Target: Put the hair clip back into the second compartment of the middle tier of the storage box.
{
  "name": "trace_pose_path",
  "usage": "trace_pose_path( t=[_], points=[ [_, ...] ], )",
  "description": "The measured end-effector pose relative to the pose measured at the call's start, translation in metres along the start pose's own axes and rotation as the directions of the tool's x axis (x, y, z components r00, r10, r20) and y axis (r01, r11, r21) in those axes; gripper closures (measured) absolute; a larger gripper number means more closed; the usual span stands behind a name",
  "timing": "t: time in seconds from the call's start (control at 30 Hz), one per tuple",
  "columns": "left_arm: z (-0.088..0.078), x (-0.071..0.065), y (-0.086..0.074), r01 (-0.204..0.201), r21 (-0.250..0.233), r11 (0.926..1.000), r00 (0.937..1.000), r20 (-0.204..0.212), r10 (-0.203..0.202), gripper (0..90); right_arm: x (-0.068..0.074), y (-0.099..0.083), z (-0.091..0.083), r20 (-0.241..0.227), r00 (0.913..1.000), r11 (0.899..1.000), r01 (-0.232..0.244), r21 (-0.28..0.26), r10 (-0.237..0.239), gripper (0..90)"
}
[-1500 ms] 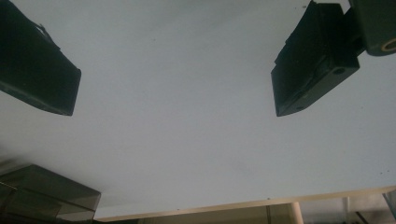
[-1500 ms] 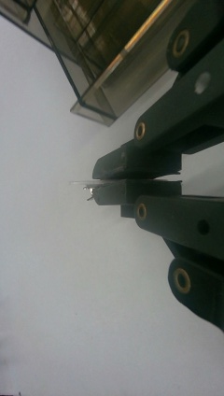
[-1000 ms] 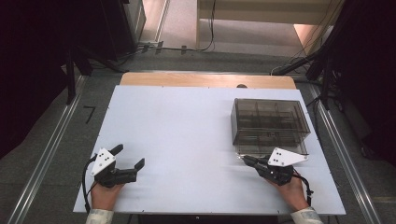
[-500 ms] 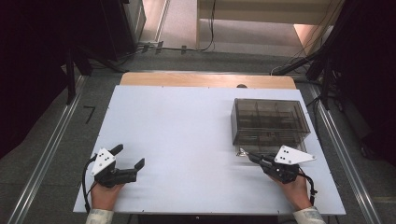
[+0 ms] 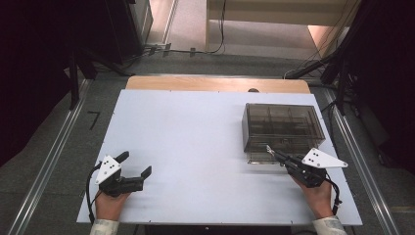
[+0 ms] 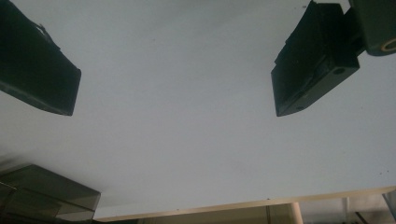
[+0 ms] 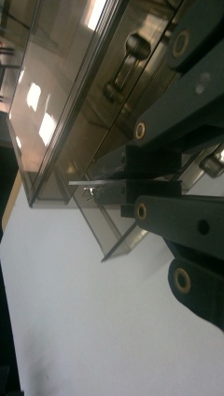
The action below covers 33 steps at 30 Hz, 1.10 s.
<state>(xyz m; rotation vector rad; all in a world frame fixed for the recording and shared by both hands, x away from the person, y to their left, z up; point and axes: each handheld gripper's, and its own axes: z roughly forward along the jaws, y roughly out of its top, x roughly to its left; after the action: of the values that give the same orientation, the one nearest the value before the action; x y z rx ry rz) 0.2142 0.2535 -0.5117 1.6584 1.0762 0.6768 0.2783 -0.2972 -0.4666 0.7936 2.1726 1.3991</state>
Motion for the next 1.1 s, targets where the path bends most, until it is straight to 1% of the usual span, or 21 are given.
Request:
trace_pose_path(
  t=[0.03,0.2,0.4,0.47,0.5,0.57,0.7,0.9,1.1],
  points=[
    [0.0,0.0,0.0,0.0,0.0,1.0,1.0,0.0,0.0,1.9,-0.002,-0.001,0.0,0.012,0.9999,1.0,-0.008,-0.001,0.008,84.4],
    [0.0,0.0,0.0,-0.001,0.0,1.0,1.0,0.0,0.001,1.9,-0.008,-0.004,0.0,0.048,0.9987,1.0,-0.02,0.014,0.019,84.4],
    [0.0,0.0,0.0,0.0,0.0,1.0,1.0,0.002,0.0,1.9,-0.014,-0.009,-0.001,0.07,0.9971,0.999,-0.033,0.028,0.031,84.4],
    [0.0,0.0,0.0,0.0,0.0,1.0,1.0,0.002,0.0,1.9,-0.017,-0.011,-0.001,0.087,0.9957,0.998,-0.036,0.045,0.032,84.4],
    [0.0,0.0,0.0,0.0,0.0,1.0,1.0,0.002,0.0,1.9,-0.017,-0.011,-0.001,0.087,0.9957,0.998,-0.036,0.045,0.032,84.4],
    [0.0,0.0,0.0,0.0,0.0,1.0,1.0,0.002,0.0,1.9,-0.02,-0.014,-0.002,0.108,0.9934,0.997,-0.044,0.064,0.037,84.4],
    [0.0,0.0,0.0,-0.001,0.0,1.0,1.0,0.003,0.001,1.9,-0.023,-0.015,-0.002,0.126,0.9911,0.996,-0.051,0.076,0.041,84.2],
    [0.0,0.0,0.0,-0.001,0.0,1.0,1.0,0.002,0.001,1.9,-0.028,-0.019,-0.003,0.127,0.9898,0.993,-0.075,0.086,0.064,84.1],
    [0.0,0.0,0.0,-0.001,0.0,1.0,1.0,0.002,0.001,1.9,-0.028,-0.02,-0.002,0.135,0.989,0.992,-0.075,0.104,0.061,84.0]
  ],
)
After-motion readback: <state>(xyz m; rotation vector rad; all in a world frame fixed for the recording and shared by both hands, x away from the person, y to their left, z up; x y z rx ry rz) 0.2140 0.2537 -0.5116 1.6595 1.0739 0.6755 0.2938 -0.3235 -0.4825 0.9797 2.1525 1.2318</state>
